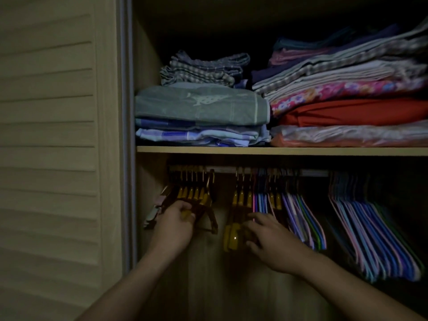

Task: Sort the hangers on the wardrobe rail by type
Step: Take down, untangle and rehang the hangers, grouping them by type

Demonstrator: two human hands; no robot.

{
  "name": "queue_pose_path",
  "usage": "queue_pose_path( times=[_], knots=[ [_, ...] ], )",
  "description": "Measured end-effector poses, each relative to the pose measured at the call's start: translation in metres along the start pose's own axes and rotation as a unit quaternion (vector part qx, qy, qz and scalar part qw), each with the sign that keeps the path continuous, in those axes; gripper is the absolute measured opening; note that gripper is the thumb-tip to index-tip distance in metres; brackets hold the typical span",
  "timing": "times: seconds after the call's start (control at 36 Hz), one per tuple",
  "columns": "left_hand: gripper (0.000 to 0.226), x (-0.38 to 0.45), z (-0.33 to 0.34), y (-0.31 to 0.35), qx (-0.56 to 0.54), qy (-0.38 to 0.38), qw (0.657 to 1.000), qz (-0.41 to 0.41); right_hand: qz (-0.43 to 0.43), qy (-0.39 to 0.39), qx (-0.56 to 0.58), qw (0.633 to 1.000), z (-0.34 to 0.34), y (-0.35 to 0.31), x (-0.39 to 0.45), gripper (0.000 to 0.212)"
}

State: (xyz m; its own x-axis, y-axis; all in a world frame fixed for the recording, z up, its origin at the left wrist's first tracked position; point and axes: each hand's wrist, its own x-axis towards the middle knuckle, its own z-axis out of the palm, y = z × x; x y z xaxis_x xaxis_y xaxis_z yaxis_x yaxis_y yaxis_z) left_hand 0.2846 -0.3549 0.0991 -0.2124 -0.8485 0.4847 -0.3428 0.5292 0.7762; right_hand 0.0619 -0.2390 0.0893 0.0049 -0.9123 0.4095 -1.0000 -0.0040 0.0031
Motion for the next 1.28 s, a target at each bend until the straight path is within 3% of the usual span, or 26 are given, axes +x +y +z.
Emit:
queue_pose_path(
  times=[0.17, 0.39, 0.61, 0.75, 0.86, 1.0, 1.19, 1.28],
  knots=[
    [0.022, 0.018, 0.029, 0.005, -0.011, 0.036, 0.999, 0.023, 0.040, -0.016, -0.002, 0.999, 0.006, 0.019, -0.010, 0.045],
    [0.029, 0.046, 0.062, 0.010, -0.037, 0.019, 0.999, 0.003, 0.052, -0.050, 0.000, 0.997, 0.018, 0.026, -0.014, 0.037],
    [0.037, 0.047, 0.075, -0.003, -0.004, 0.019, 0.999, -0.044, 0.056, -0.024, 0.007, 0.998, 0.012, 0.035, -0.027, 0.039],
    [0.039, 0.043, 0.076, -0.013, 0.056, 0.026, 0.998, -0.031, 0.063, 0.010, 0.015, 0.998, 0.008, 0.038, -0.035, 0.040],
    [0.044, 0.042, 0.072, -0.020, 0.115, -0.011, 0.993, -0.019, 0.077, 0.046, 0.034, 0.995, 0.002, 0.036, -0.040, 0.041],
    [0.062, 0.033, 0.071, -0.017, 0.279, -0.054, 0.958, 0.016, 0.105, 0.092, 0.055, 0.989, -0.003, 0.054, -0.052, 0.035],
    [0.064, 0.015, 0.056, 0.015, 0.248, -0.051, 0.956, 0.150, 0.204, 0.155, 0.044, 0.966, -0.016, 0.105, -0.072, 0.023],
    [0.068, 0.020, 0.047, 0.043, 0.239, -0.013, 0.946, 0.219, 0.269, 0.173, 0.043, 0.947, -0.025, 0.123, -0.074, 0.026]
  ],
)
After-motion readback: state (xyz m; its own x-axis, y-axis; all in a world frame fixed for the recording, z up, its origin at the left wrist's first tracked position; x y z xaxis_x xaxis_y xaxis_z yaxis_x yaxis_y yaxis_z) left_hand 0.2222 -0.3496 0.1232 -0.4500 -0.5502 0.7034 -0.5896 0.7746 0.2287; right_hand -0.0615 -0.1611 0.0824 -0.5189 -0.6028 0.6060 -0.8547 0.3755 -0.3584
